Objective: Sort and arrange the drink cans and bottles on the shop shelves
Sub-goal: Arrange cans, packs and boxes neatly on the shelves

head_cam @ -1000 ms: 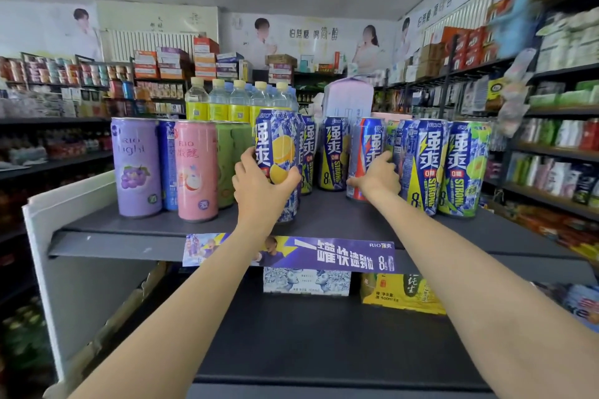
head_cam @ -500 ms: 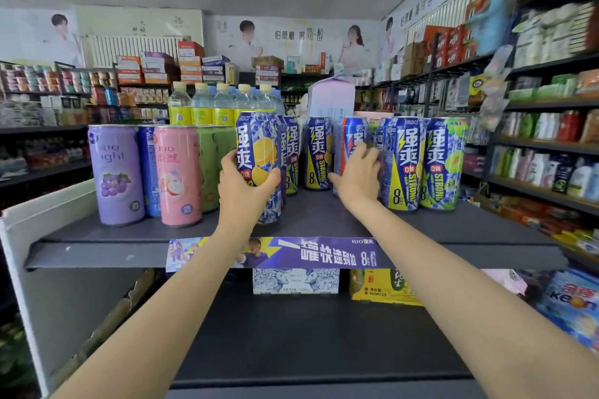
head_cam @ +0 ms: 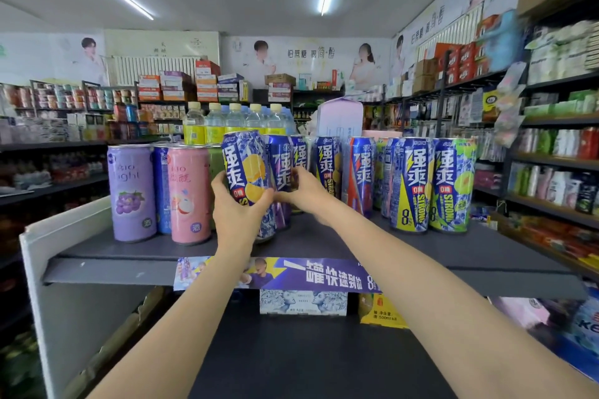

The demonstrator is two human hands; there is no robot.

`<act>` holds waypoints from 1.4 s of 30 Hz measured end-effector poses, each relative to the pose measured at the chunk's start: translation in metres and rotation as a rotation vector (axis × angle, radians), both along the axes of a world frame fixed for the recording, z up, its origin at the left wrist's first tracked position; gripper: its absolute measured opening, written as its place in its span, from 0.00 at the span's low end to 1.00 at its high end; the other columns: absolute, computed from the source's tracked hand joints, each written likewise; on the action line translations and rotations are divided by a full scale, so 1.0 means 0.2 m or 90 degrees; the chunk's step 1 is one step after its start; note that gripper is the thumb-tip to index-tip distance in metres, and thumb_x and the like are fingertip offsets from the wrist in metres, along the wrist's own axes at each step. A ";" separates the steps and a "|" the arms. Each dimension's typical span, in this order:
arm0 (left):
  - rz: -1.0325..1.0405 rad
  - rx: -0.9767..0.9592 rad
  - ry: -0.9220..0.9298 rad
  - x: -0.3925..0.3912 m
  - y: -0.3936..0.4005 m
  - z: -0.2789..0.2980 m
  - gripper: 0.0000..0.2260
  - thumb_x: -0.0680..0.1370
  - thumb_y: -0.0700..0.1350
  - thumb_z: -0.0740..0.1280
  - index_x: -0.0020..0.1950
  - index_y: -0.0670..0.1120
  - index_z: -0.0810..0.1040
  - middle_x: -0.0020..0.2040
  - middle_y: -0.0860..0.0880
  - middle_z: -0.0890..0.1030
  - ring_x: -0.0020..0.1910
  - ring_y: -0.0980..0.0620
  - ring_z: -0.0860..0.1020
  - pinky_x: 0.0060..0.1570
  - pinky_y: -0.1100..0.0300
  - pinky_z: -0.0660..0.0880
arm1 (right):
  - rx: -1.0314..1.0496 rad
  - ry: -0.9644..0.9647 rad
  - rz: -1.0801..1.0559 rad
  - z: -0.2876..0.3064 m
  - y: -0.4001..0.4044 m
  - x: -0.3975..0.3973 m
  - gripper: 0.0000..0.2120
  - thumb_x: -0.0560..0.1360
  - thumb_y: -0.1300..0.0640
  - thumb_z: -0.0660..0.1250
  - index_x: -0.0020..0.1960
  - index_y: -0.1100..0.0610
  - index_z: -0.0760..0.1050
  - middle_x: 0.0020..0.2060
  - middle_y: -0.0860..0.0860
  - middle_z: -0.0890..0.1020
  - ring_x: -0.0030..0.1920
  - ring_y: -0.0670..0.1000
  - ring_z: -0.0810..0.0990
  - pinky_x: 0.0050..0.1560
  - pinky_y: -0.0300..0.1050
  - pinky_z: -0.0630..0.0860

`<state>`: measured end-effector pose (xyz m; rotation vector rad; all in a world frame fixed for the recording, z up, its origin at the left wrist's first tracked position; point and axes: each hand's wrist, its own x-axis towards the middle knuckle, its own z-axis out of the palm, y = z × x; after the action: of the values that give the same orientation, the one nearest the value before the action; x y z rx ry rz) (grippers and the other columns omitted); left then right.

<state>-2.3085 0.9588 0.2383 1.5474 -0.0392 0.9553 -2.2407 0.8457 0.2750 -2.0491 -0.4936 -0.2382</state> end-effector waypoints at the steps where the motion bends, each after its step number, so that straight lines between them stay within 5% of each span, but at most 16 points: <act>1: -0.007 0.022 0.004 0.00 0.00 0.00 0.33 0.69 0.45 0.75 0.69 0.48 0.62 0.54 0.53 0.76 0.51 0.53 0.76 0.52 0.61 0.70 | 0.003 -0.003 -0.011 0.00 -0.01 -0.01 0.35 0.69 0.53 0.74 0.70 0.59 0.62 0.66 0.54 0.72 0.65 0.55 0.71 0.64 0.52 0.70; 6: -0.053 0.049 0.023 -0.02 -0.02 0.01 0.33 0.69 0.43 0.74 0.69 0.48 0.61 0.50 0.53 0.75 0.48 0.54 0.76 0.52 0.59 0.70 | -0.024 -0.019 -0.108 0.01 -0.20 -0.06 0.30 0.69 0.55 0.74 0.66 0.60 0.65 0.61 0.54 0.75 0.61 0.54 0.74 0.57 0.45 0.70; 13: -0.136 0.051 0.064 -0.02 -0.03 0.04 0.34 0.70 0.41 0.75 0.69 0.47 0.59 0.45 0.59 0.73 0.48 0.52 0.75 0.52 0.60 0.68 | -0.054 -0.012 -0.291 0.00 -0.50 -0.15 0.28 0.71 0.56 0.72 0.64 0.64 0.63 0.61 0.59 0.74 0.60 0.59 0.74 0.59 0.50 0.73; 18: -0.243 0.045 0.111 0.00 -0.11 0.08 0.35 0.71 0.40 0.73 0.71 0.47 0.56 0.53 0.49 0.76 0.46 0.55 0.75 0.50 0.59 0.69 | -0.081 -0.046 -0.350 -0.02 -0.49 -0.16 0.27 0.73 0.55 0.70 0.64 0.65 0.61 0.60 0.61 0.73 0.59 0.61 0.75 0.55 0.51 0.72; 28: -0.309 0.034 0.119 0.09 -0.29 0.06 0.38 0.71 0.39 0.73 0.72 0.48 0.52 0.56 0.48 0.75 0.51 0.53 0.75 0.52 0.59 0.68 | -0.158 -0.118 -0.397 -0.09 -0.48 -0.18 0.32 0.75 0.55 0.68 0.70 0.65 0.55 0.65 0.62 0.70 0.63 0.61 0.72 0.59 0.50 0.71; 34: -0.308 0.041 0.147 0.22 -0.35 0.06 0.40 0.70 0.39 0.74 0.73 0.49 0.51 0.63 0.44 0.74 0.59 0.48 0.74 0.62 0.52 0.69 | -0.234 -0.334 -0.374 -0.07 -0.61 -0.29 0.22 0.77 0.56 0.64 0.69 0.59 0.63 0.64 0.54 0.70 0.65 0.54 0.69 0.60 0.44 0.67; 37: -0.280 0.043 0.166 0.29 -0.40 0.08 0.42 0.69 0.40 0.74 0.74 0.50 0.51 0.65 0.44 0.72 0.61 0.47 0.72 0.64 0.50 0.68 | -0.323 -0.460 -0.407 -0.03 -0.71 -0.28 0.21 0.75 0.59 0.66 0.66 0.61 0.67 0.64 0.58 0.69 0.66 0.58 0.66 0.65 0.50 0.66; 42: -0.237 0.067 0.163 0.34 -0.47 0.07 0.42 0.70 0.40 0.74 0.75 0.48 0.51 0.68 0.45 0.69 0.61 0.50 0.69 0.63 0.53 0.65 | -0.380 -0.538 -0.456 -0.11 -0.80 -0.18 0.21 0.65 0.62 0.75 0.55 0.63 0.74 0.55 0.62 0.75 0.57 0.61 0.74 0.52 0.56 0.76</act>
<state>-2.2413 0.8651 0.2516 1.6757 -0.1919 0.4650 -2.2764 0.6855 0.2532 -2.5849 -0.3116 -1.5857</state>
